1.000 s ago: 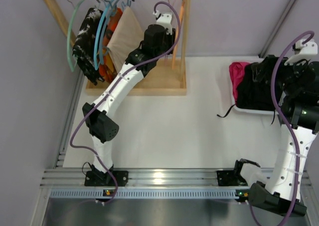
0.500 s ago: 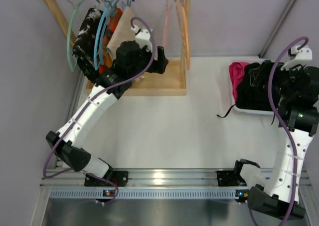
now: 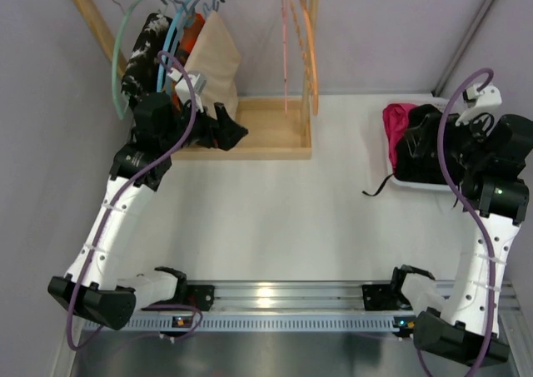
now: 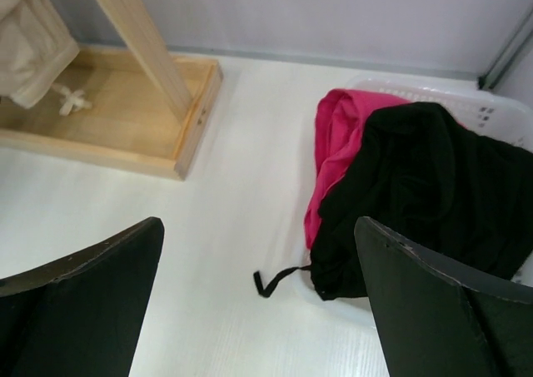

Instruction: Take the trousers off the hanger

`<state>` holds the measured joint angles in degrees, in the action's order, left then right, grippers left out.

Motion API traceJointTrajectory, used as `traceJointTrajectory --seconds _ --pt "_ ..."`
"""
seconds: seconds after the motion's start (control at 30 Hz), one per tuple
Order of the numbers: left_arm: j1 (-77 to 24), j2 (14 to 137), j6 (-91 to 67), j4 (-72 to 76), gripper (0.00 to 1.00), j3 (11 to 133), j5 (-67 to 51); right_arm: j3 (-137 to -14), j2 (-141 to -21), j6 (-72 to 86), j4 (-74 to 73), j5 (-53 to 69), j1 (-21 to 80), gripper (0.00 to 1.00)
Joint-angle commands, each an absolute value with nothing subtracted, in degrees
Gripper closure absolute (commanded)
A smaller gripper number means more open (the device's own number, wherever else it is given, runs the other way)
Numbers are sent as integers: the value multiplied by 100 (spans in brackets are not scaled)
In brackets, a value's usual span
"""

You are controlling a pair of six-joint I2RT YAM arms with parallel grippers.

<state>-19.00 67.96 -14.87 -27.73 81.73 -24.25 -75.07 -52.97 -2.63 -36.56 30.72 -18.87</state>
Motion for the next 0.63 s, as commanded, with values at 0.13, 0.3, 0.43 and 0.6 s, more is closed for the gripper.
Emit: traceJointTrajectory --seconds 0.13,0.3,0.43,0.6 --pt "-1266 6197 -652 -3988 1 7445 -1874 -7533 -5739 -879 -4710 4175 -1942 1" --pt "-1266 6012 -97 -4517 1 7216 -1231 -6874 -5529 -1037 -4606 3711 -1609 1" --pt "-1266 5739 -53 -4552 1 7005 -1240 -6443 -5274 -1072 -4447 3349 -1100 1" --pt "-1266 5740 -71 -4746 1 7119 -1186 -6232 -5133 -1090 -4386 3173 -844 1"
